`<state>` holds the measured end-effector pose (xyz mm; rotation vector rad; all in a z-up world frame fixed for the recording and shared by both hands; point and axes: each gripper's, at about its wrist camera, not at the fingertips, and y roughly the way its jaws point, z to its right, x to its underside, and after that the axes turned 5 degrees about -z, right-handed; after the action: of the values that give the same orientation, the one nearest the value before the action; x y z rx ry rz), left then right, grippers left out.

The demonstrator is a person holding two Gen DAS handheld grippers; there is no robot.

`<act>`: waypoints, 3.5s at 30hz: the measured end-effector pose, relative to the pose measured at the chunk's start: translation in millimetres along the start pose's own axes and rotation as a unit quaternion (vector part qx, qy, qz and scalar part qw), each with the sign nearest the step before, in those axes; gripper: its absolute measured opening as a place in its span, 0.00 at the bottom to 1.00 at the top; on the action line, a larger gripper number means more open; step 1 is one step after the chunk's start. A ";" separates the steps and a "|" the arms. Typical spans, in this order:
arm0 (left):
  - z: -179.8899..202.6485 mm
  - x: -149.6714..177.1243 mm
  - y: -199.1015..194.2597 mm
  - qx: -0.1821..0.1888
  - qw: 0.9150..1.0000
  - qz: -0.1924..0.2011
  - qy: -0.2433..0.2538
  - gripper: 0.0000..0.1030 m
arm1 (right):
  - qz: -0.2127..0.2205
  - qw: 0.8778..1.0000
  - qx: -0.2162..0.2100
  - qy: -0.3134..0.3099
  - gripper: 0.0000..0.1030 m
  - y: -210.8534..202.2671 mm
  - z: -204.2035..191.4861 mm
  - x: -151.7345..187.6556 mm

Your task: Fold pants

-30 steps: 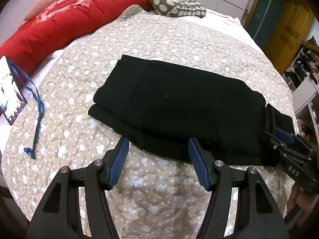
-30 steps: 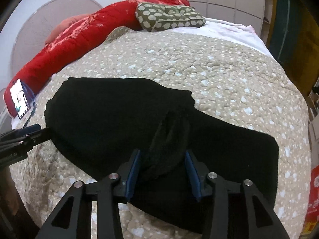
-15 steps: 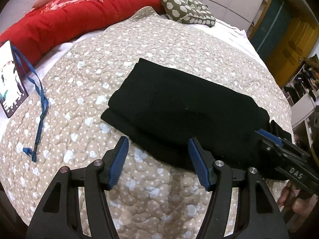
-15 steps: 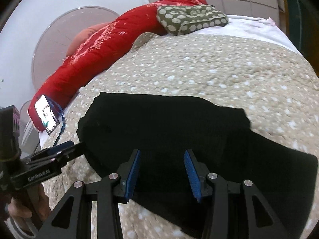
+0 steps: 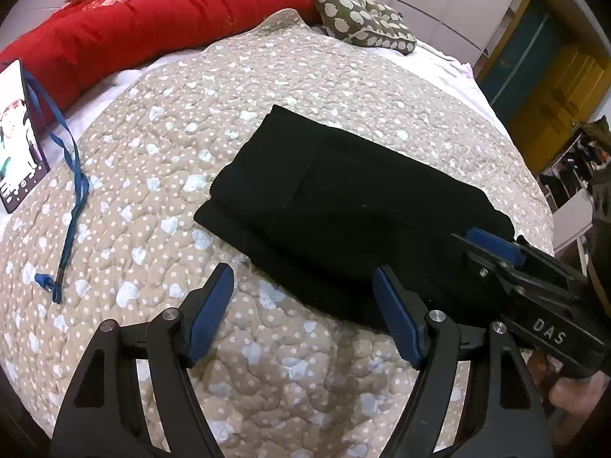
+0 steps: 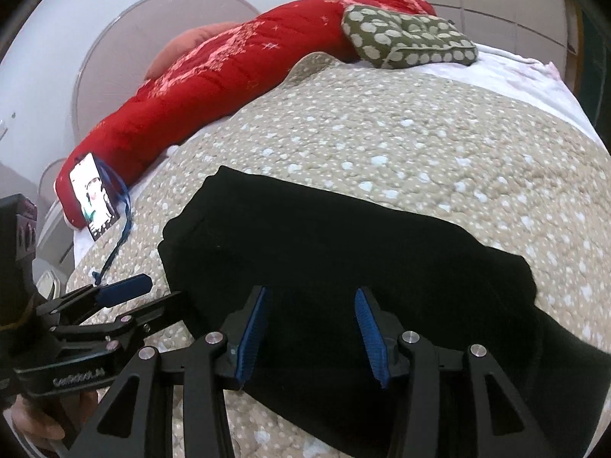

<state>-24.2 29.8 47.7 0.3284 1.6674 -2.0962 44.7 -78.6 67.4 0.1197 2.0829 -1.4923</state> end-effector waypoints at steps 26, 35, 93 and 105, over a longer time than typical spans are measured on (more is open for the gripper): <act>-31.4 0.8 9.2 0.048 0.993 -0.009 -0.105 0.74 | -0.042 0.997 -0.029 -0.052 0.59 55.6 -17.2 -84.9; -33.9 -4.3 12.2 0.062 0.991 -0.007 -0.117 0.74 | -0.059 0.995 -0.054 -0.067 0.60 70.3 -32.4 -99.6; 160.5 61.5 -63.3 0.228 0.923 0.029 0.308 0.63 | 0.209 0.927 -0.048 0.308 0.64 -159.2 199.3 110.3; 126.5 28.3 2.8 0.122 0.969 -0.009 0.213 0.63 | 0.126 0.957 0.044 0.258 0.73 -106.7 138.9 122.8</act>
<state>-36.9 -98.2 63.7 0.9006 1.6309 -2.3707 -44.5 -273.1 66.9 0.8592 2.2770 -1.5050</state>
